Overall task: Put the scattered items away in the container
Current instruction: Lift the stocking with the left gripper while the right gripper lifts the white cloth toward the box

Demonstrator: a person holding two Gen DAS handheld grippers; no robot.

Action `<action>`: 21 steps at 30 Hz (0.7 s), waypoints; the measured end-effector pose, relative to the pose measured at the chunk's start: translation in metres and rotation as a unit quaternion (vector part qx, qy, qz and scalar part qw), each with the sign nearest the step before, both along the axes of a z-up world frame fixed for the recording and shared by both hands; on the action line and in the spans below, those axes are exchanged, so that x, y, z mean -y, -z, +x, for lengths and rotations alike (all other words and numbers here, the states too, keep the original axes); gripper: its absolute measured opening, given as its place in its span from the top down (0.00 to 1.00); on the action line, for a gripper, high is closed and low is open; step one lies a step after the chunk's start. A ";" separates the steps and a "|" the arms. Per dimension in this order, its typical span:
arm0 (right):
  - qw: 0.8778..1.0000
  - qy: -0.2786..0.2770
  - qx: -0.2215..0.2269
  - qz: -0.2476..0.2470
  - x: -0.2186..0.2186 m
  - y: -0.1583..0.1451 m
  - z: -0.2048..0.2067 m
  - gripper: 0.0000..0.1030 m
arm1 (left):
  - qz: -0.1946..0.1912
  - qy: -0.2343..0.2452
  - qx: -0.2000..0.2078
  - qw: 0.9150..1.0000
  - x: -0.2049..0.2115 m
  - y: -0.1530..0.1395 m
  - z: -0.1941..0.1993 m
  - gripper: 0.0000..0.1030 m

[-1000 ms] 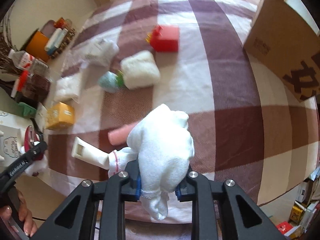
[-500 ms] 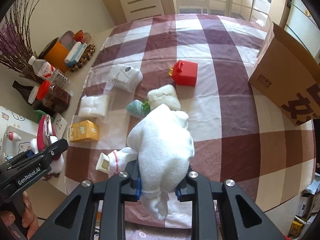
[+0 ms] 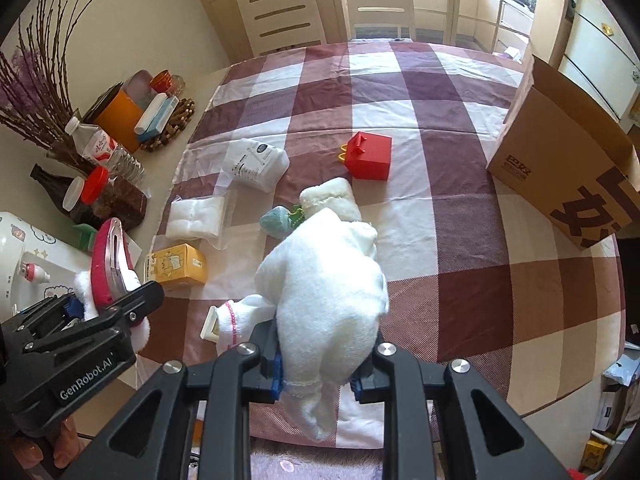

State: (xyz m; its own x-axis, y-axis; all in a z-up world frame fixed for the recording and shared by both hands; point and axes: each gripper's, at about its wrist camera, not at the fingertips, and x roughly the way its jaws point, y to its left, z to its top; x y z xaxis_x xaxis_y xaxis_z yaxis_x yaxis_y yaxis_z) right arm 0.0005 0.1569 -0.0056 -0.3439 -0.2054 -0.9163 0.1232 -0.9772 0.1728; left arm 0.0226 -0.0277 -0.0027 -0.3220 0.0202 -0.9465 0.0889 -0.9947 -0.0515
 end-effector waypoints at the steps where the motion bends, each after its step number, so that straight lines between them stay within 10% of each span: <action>1: 1.000 0.002 0.000 0.001 -0.001 0.000 0.000 0.77 | 0.001 0.004 -0.001 1.000 -0.003 -0.001 -0.001 0.49; 21: 0.997 0.080 0.008 0.009 -0.056 0.000 0.009 0.77 | 0.001 0.099 -0.010 0.995 -0.073 -0.005 -0.022 0.49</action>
